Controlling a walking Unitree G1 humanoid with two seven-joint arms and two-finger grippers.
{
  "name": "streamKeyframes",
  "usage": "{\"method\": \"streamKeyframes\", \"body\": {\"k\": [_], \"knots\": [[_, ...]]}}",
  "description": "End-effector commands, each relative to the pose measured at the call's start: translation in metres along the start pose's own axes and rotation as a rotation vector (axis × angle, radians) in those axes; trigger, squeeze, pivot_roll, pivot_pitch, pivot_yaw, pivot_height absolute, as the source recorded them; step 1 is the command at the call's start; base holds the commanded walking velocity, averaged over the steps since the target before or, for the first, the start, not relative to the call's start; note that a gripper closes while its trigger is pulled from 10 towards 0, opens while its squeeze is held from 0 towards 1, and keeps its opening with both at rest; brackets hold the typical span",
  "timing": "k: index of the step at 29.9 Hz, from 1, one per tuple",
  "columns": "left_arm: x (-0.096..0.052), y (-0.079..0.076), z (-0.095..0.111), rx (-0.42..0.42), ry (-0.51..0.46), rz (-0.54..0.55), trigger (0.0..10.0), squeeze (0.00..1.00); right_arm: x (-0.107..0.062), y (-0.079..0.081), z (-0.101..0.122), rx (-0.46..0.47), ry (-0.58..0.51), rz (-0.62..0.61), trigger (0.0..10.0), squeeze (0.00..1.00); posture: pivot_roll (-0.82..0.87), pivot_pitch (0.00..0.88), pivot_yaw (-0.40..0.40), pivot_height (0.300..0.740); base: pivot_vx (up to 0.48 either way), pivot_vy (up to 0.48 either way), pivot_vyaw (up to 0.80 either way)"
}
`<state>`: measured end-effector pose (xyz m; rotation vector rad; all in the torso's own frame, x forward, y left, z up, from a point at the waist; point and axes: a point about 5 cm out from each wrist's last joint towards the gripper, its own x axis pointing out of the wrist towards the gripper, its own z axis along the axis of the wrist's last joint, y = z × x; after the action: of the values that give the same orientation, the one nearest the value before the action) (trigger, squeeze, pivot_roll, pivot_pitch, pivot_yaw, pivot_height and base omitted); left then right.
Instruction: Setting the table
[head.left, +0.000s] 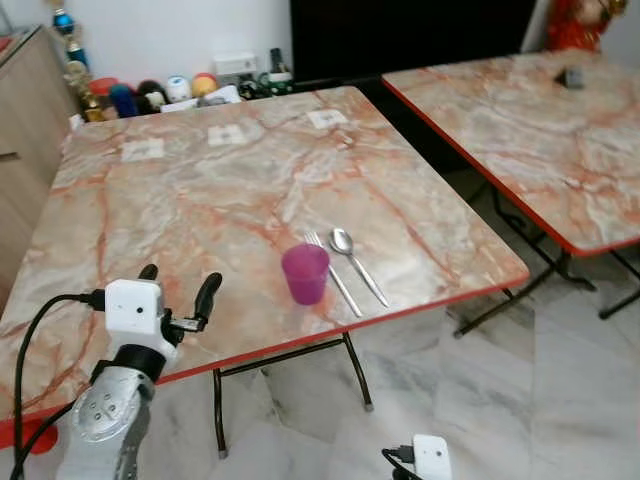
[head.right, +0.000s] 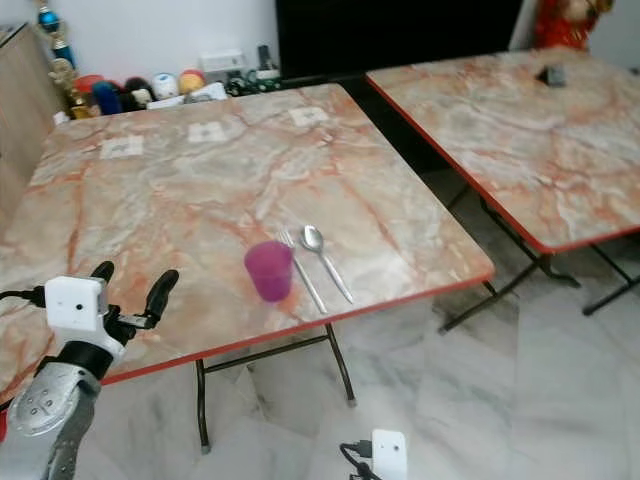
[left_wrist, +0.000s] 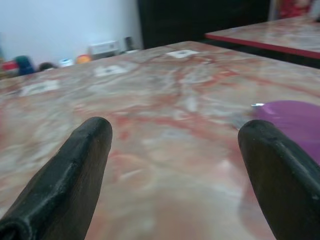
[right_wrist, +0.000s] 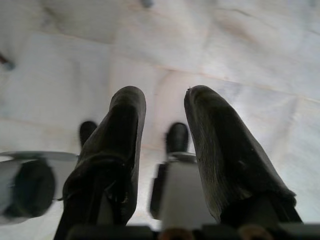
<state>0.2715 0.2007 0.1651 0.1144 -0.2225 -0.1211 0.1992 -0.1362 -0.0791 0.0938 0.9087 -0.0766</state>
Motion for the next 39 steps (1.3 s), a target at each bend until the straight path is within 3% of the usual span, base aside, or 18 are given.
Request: {"method": "streamKeyframes", "body": {"k": [1,10,22,29,34,39], "knots": [[-0.001,-0.004,0.003,0.014,-0.008,-0.021,10.0,0.00,-0.001,0.001,-0.005,0.006,0.021,0.000,10.0,0.00,0.13,0.102,0.031,0.740,0.000,0.000,0.00],[-0.001,-0.006,0.003,0.006,-0.004,-0.026,10.0,0.00,-0.001,0.001,-0.004,0.003,0.021,0.003,10.0,0.00,0.14,0.106,0.030,0.740,0.000,-0.402,0.00],[0.002,-0.010,-0.003,0.001,0.034,-0.047,10.0,0.00,-0.001,0.001,-0.004,0.001,0.023,0.006,10.0,0.00,0.13,0.110,0.031,0.740,0.000,0.000,0.00],[0.018,-0.016,0.000,-0.067,0.049,-0.053,10.0,0.00,-0.001,0.001,-0.004,-0.002,0.025,0.006,10.0,0.00,0.13,0.109,0.029,0.740,0.000,0.000,0.00],[0.030,-0.018,0.002,-0.071,0.075,-0.081,10.0,0.00,0.000,0.001,-0.004,-0.005,0.025,0.007,10.0,0.00,0.13,0.111,0.027,0.740,0.000,0.000,0.00],[0.054,-0.022,0.004,-0.097,0.115,-0.106,10.0,0.00,0.000,0.001,-0.004,-0.009,0.026,0.008,10.0,0.00,0.12,0.110,0.027,0.740,0.000,0.000,0.00]]}}
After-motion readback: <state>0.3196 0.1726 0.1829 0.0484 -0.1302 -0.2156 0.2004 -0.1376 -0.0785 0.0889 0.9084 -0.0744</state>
